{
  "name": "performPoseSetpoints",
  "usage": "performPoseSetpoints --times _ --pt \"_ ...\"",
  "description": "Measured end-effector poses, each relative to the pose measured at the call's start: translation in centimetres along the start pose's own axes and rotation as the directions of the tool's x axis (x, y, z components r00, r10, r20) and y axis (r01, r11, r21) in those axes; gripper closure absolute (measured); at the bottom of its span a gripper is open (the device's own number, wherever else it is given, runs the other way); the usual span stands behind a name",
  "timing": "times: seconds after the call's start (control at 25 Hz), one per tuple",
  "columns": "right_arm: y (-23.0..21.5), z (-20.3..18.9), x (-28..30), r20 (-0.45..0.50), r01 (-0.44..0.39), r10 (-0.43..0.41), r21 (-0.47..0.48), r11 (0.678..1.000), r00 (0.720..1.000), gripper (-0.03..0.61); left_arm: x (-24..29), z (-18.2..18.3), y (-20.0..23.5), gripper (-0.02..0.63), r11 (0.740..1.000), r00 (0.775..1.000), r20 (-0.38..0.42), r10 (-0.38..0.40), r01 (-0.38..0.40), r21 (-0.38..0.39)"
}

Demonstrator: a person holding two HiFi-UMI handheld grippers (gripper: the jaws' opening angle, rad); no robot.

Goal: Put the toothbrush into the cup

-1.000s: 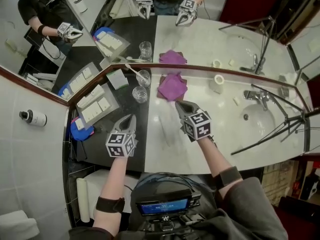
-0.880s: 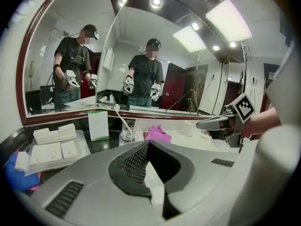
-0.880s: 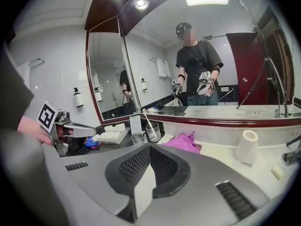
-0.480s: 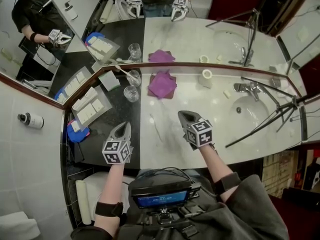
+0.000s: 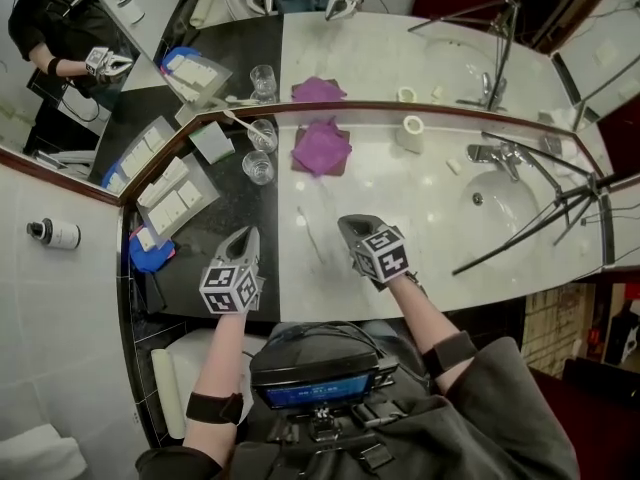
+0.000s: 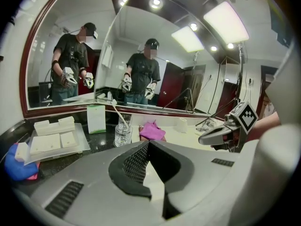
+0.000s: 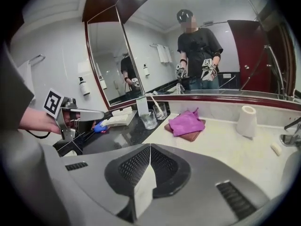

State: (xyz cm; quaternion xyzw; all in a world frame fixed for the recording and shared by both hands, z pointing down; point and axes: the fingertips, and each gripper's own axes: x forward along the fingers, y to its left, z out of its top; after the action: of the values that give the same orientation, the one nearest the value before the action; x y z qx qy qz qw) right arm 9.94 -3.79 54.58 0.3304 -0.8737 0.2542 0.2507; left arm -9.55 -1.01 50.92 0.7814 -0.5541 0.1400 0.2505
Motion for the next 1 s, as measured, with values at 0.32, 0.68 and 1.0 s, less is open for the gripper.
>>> performPoseSetpoints --times 0.32,0.68,1.0 --pt "4.3 -5.3 6.2 -0.254 -0.049 0.037 -0.04 0.998 0.967 0.451 1.2 -1.2 1.1 0.612 0.997 0.997 -0.048 -0.052 0.055 0.049" --pt "2.9 -7.6 11.3 -0.403 0.113 -0.134 -0.074 0.991 0.905 0.397 3.0 -2.9 2.8 0.612 0.989 0.987 -0.08 -0.14 0.143 0.028" --pt "1.3 -8.8 13.6 -0.471 0.172 -0.172 -0.044 0.984 0.865 0.399 3.5 -3.4 4.5 0.612 0.986 0.984 -0.078 -0.163 0.164 0.015"
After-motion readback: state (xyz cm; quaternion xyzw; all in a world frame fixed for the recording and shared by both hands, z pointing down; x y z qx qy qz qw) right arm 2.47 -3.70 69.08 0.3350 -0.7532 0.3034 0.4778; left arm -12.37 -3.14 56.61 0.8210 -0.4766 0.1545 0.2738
